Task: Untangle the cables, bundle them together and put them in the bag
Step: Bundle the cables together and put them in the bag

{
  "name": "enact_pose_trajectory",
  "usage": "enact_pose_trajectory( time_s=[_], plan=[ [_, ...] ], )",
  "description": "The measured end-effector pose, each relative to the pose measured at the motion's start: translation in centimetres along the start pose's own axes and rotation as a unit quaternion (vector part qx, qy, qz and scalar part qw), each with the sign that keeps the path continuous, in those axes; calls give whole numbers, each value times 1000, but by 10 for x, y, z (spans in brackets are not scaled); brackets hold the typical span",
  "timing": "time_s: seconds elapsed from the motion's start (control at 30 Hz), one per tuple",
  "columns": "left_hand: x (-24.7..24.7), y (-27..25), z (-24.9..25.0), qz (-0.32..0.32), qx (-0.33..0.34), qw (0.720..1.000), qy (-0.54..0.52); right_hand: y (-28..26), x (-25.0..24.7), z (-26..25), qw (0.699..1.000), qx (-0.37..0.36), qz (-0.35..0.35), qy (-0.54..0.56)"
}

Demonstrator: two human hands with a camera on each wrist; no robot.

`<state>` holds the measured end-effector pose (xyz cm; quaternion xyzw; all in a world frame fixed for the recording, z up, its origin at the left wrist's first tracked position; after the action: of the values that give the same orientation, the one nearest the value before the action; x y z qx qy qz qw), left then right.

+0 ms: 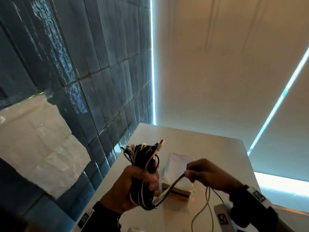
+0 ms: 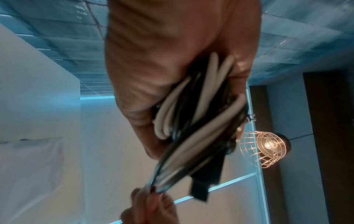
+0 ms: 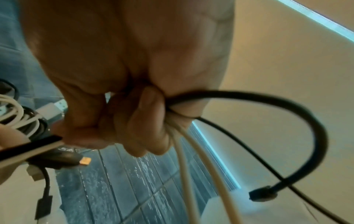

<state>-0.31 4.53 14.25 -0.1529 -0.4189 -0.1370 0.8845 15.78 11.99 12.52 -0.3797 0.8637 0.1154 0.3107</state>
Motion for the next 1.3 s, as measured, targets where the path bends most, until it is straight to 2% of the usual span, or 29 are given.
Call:
enact_pose_trajectory(
  time_s=[0.07,0.2,0.33,0.57,0.67,0.8,1.0,1.1,1.2,1.3],
  plan=[
    [2,-2,-7,3,-19,999,39,6,-12,-13,999,-32,18,-34],
    [3,-3,-8,36,18,989,143,15,-24,-28,992,-63,52,-95],
    [-11,-3,-9,82,64,988,112,18,-35,-40,984,-78,80,-138],
    [-14,-1,-13,85,70,993,35,18,-37,-54,972,-116,119,-164],
    [-11,-1,-18,76,67,994,30,18,-36,-61,967,-134,138,-166],
    [-15,2,-28,96,72,993,23,17,-35,-71,958,-159,156,-179],
    [-12,4,-38,64,38,997,-2,20,-28,-73,952,-178,139,-207],
    [-2,1,-43,17,-13,1000,5,18,-25,-71,950,-193,122,-214],
    [2,-1,-45,0,-63,998,24,15,-22,-69,955,-200,106,-193],
    [3,-4,-47,-9,-87,996,16,13,-23,-62,961,-172,94,-195]
  ],
)
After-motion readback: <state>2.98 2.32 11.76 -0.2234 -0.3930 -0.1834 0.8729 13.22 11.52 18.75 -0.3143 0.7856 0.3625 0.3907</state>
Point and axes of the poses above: each hand's wrist, its own y-axis towards the middle knuckle, its own x-axis out of the palm, z = x × y, the point moved 7 cm from there along y, towards the middle knuckle, and after that the axes turned 11 degrees about -y, right-handed, at the moved point
